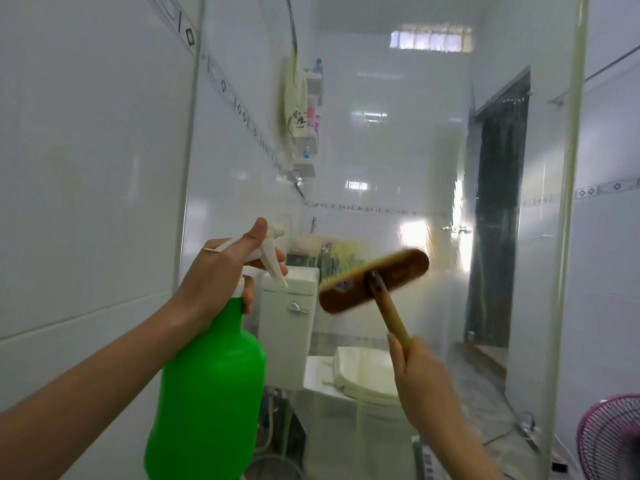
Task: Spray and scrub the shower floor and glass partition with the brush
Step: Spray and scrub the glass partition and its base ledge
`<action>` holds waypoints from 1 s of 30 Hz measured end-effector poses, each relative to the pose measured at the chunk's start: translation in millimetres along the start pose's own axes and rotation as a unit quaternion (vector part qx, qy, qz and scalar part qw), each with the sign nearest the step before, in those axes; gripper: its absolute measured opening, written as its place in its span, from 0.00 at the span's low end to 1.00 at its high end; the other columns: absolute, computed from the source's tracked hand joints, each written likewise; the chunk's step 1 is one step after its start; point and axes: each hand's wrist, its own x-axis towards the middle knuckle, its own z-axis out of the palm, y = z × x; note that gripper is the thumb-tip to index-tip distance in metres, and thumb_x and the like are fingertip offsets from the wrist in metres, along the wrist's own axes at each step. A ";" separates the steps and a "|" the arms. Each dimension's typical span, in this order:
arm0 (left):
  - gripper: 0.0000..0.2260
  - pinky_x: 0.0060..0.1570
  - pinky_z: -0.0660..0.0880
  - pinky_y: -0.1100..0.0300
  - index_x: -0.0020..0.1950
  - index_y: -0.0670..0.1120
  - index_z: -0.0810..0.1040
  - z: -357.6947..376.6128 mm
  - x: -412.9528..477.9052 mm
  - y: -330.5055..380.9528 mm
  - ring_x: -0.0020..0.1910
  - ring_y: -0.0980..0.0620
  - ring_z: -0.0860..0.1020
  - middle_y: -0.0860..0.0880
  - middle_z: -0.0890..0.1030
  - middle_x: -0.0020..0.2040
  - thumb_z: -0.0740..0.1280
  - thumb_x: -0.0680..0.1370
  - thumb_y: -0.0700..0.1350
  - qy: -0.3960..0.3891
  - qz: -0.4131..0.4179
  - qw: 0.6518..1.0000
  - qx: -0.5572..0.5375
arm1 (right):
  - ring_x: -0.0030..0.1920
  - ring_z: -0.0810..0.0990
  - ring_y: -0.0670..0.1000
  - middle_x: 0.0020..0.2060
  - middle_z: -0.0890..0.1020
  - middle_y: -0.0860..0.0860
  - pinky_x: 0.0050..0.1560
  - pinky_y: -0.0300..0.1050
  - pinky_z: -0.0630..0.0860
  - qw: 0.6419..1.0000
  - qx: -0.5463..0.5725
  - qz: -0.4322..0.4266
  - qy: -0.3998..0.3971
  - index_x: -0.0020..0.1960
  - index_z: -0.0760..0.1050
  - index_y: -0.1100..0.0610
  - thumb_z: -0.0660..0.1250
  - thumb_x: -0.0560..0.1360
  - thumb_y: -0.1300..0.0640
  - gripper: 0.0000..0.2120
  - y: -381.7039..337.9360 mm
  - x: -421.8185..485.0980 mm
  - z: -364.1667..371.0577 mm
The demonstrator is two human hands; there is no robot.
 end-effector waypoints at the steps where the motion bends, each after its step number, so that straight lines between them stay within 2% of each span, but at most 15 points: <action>1: 0.24 0.20 0.71 0.63 0.48 0.42 0.85 -0.2 0.6 0.7 0.19 0.53 0.70 0.46 0.88 0.44 0.59 0.80 0.60 0.003 0.001 1.000 0.003 | 0.31 0.77 0.45 0.33 0.77 0.47 0.35 0.42 0.78 0.999 -0.018 0.027 -0.007 0.46 0.67 0.52 0.49 0.78 0.40 0.17 9.6 -17.2 3.0; 4: 0.20 0.20 0.70 0.63 0.53 0.47 0.85 -3.6 4.3 2.0 0.18 0.53 0.70 0.46 0.88 0.47 0.59 0.82 0.59 0.021 0.000 1.000 0.001 | 0.31 0.77 0.45 0.33 0.77 0.47 0.37 0.43 0.79 1.000 0.002 0.025 -0.001 0.45 0.67 0.51 0.49 0.78 0.40 0.17 -0.1 -13.5 5.9; 6: 0.20 0.20 0.71 0.63 0.54 0.48 0.85 -7.1 6.4 2.0 0.18 0.54 0.71 0.46 0.88 0.48 0.59 0.82 0.59 0.029 -0.004 1.000 0.007 | 0.29 0.75 0.44 0.33 0.77 0.48 0.31 0.39 0.75 0.999 0.029 -0.035 0.011 0.46 0.68 0.53 0.50 0.79 0.40 0.18 -33.6 21.6 2.8; 9: 0.22 0.20 0.71 0.61 0.53 0.45 0.85 -10.5 8.8 0.6 0.19 0.54 0.71 0.46 0.88 0.47 0.60 0.82 0.60 0.041 -0.011 0.999 0.019 | 0.31 0.77 0.45 0.36 0.77 0.48 0.30 0.37 0.72 0.995 0.029 -0.085 0.031 0.48 0.68 0.53 0.50 0.79 0.38 0.19 -71.2 64.1 -5.3; 12: 0.22 0.21 0.71 0.62 0.52 0.45 0.85 -13.5 12.0 2.0 0.19 0.54 0.71 0.46 0.88 0.47 0.60 0.82 0.60 0.045 0.000 0.999 0.030 | 0.28 0.75 0.44 0.33 0.77 0.48 0.29 0.37 0.73 0.998 0.029 -0.062 0.016 0.46 0.68 0.52 0.49 0.77 0.38 0.19 -36.7 32.9 4.9; 15: 0.23 0.21 0.71 0.63 0.50 0.44 0.85 -15.9 13.9 3.9 0.19 0.54 0.72 0.47 0.88 0.46 0.60 0.82 0.60 0.051 0.018 0.998 0.041 | 0.33 0.78 0.44 0.34 0.77 0.45 0.38 0.40 0.79 1.000 -0.003 0.017 -0.022 0.45 0.66 0.49 0.49 0.78 0.41 0.15 3.0 -24.2 16.2; 17: 0.22 0.21 0.71 0.62 0.52 0.45 0.85 -17.4 15.3 6.2 0.19 0.54 0.72 0.47 0.88 0.46 0.60 0.82 0.60 0.056 0.022 0.997 0.038 | 0.32 0.78 0.44 0.35 0.77 0.46 0.37 0.40 0.79 1.000 0.004 0.008 -0.020 0.45 0.66 0.50 0.50 0.79 0.41 0.14 -8.4 -12.2 18.3; 19: 0.22 0.20 0.71 0.62 0.52 0.44 0.85 -19.8 16.5 7.7 0.19 0.53 0.71 0.47 0.88 0.46 0.60 0.82 0.60 0.060 0.018 0.997 0.038 | 0.31 0.77 0.45 0.35 0.77 0.47 0.32 0.38 0.76 0.999 0.007 -0.051 -0.001 0.47 0.67 0.52 0.50 0.79 0.40 0.17 -42.6 23.3 15.6; 22: 0.24 0.20 0.71 0.61 0.51 0.42 0.85 -23.2 18.3 5.1 0.18 0.53 0.71 0.46 0.88 0.45 0.60 0.82 0.61 0.066 0.004 0.997 0.045 | 0.31 0.78 0.46 0.36 0.77 0.48 0.31 0.37 0.74 0.995 0.010 -0.098 0.027 0.49 0.67 0.53 0.49 0.79 0.37 0.20 -81.8 65.3 10.1; 24: 0.24 0.21 0.71 0.61 0.50 0.42 0.85 -26.4 19.8 2.9 0.18 0.54 0.71 0.46 0.88 0.45 0.60 0.82 0.61 0.071 0.000 0.996 0.051 | 0.30 0.77 0.45 0.35 0.77 0.47 0.30 0.37 0.74 0.995 0.012 -0.092 0.025 0.49 0.68 0.52 0.49 0.78 0.37 0.20 -67.7 53.9 14.1; 28: 0.24 0.22 0.72 0.60 0.47 0.43 0.86 -30.7 24.9 -0.6 0.19 0.52 0.72 0.47 0.88 0.43 0.62 0.82 0.62 0.080 -0.002 0.994 0.070 | 0.31 0.77 0.43 0.34 0.76 0.44 0.31 0.33 0.73 0.999 -0.039 -0.001 -0.025 0.48 0.67 0.51 0.50 0.79 0.41 0.15 -12.3 -17.5 22.2; 30: 0.24 0.23 0.72 0.59 0.47 0.43 0.85 -32.6 26.2 -2.1 0.20 0.52 0.72 0.47 0.88 0.43 0.61 0.82 0.62 0.086 -0.002 0.993 0.081 | 0.30 0.77 0.44 0.34 0.76 0.45 0.30 0.34 0.73 0.999 -0.020 -0.015 -0.026 0.47 0.67 0.51 0.50 0.79 0.41 0.16 -24.1 -7.6 23.7</action>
